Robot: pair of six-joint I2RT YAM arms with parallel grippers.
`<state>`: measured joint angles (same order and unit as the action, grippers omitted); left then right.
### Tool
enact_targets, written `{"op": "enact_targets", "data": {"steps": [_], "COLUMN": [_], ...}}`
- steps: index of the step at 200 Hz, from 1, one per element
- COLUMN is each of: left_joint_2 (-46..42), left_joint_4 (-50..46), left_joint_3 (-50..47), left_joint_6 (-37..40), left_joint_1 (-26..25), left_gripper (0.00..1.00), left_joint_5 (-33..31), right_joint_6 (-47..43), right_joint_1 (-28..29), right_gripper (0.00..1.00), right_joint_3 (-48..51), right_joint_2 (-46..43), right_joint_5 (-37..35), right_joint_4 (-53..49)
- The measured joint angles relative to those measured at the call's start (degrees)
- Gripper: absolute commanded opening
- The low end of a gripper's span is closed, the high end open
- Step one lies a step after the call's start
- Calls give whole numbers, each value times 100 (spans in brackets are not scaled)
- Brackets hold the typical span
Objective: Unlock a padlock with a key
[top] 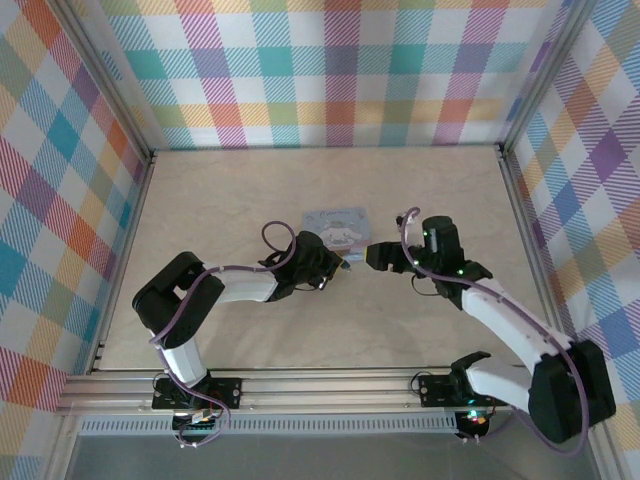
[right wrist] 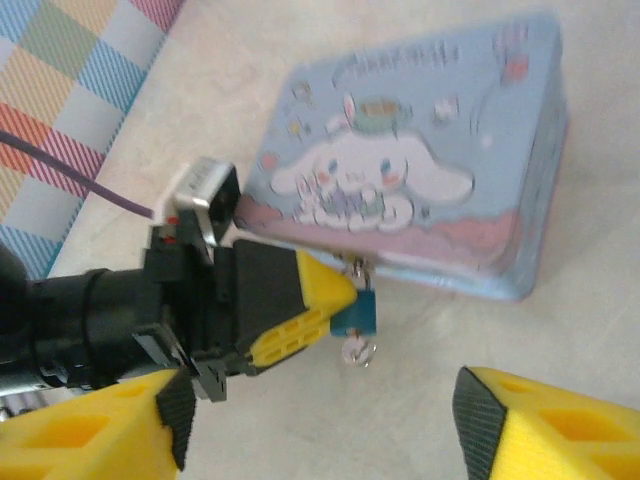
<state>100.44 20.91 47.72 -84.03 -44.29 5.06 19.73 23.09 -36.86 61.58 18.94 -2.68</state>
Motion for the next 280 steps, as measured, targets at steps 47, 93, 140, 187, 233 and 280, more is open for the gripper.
{"op": "enact_targets", "data": {"steps": [47, 93, 140, 187, 233, 280], "left_joint_2": [-2, -50, -55, -55, -55, -55], "left_joint_4": [-651, -844, -863, -861, -861, -861], "left_joint_3": [334, 365, 367, 369, 369, 376], "left_joint_6": [-44, -227, -363, -380, -380, -382], "left_joint_1": [-7, -9, -9, -9, -9, -9], "left_gripper": [0, 0, 0, 0, 0, 0], "left_joint_5": [35, 48, 131, 146, 149, 170], "right_joint_6": [-2120, -3987, -5042, -5477, -5702, -5823], "right_joint_1": [133, 907, 1600, 1676, 1703, 1707], "right_gripper": [80, 82, 82, 72, 60, 49], "right_joint_3": [669, 1342, 1364, 1360, 1300, 1106], "right_joint_2": [-1001, -1132, -157, 861, 1582, 1794], "right_joint_5": [-229, -708, -1547, -1899, -2055, -2048], "right_joint_4": [538, 774, 1180, 1775, 2378, 2684]}}
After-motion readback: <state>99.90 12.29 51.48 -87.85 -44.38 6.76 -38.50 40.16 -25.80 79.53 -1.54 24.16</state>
